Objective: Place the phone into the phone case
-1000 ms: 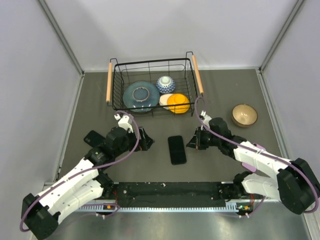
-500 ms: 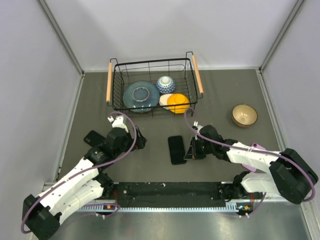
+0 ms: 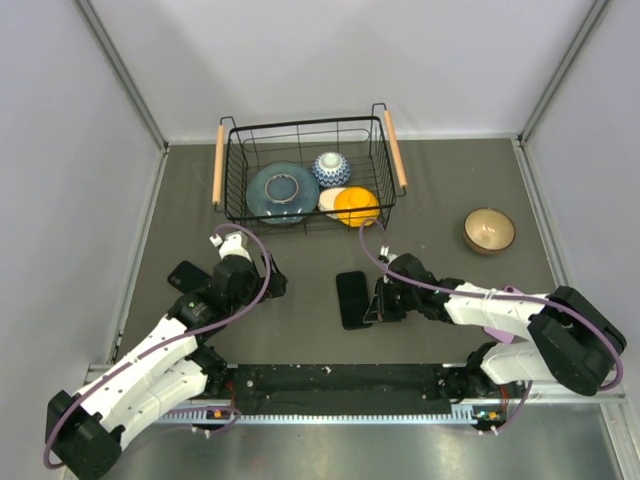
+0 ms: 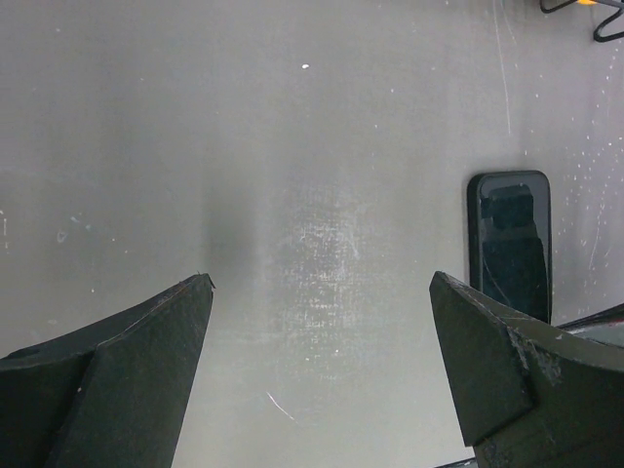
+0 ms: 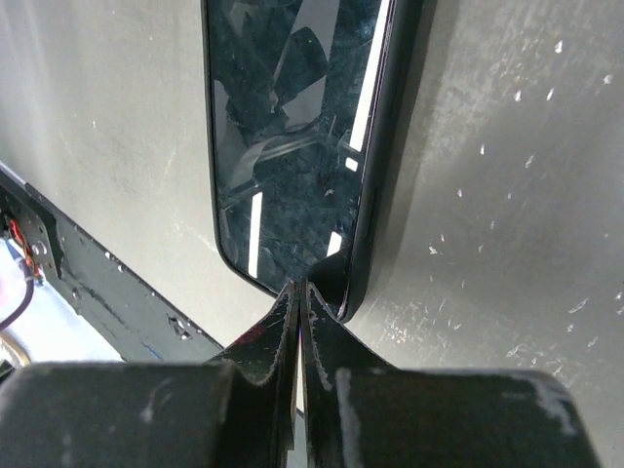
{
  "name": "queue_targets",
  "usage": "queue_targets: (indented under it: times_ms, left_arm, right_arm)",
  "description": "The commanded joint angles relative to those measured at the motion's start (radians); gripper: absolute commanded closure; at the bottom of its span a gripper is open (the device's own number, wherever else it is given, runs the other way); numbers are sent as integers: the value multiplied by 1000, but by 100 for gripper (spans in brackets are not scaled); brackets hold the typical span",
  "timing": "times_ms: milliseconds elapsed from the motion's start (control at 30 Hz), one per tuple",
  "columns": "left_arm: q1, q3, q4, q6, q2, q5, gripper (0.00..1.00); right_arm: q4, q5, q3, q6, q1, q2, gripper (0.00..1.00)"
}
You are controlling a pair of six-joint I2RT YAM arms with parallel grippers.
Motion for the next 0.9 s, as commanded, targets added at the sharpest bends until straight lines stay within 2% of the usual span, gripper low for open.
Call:
queue_targets:
  times_ms: [0, 433, 867]
  left_arm:
    - [14, 44, -12, -15, 6, -30, 1]
    - [23, 43, -29, -15, 0, -42, 1]
    - [29, 46, -39, -40, 17, -83, 1]
  right_arm:
    - [-180, 193, -28, -2, 23, 37, 100]
    - [-245, 345, -59, 27, 33, 37, 100]
    - [-291, 349, -69, 51, 91, -14, 100]
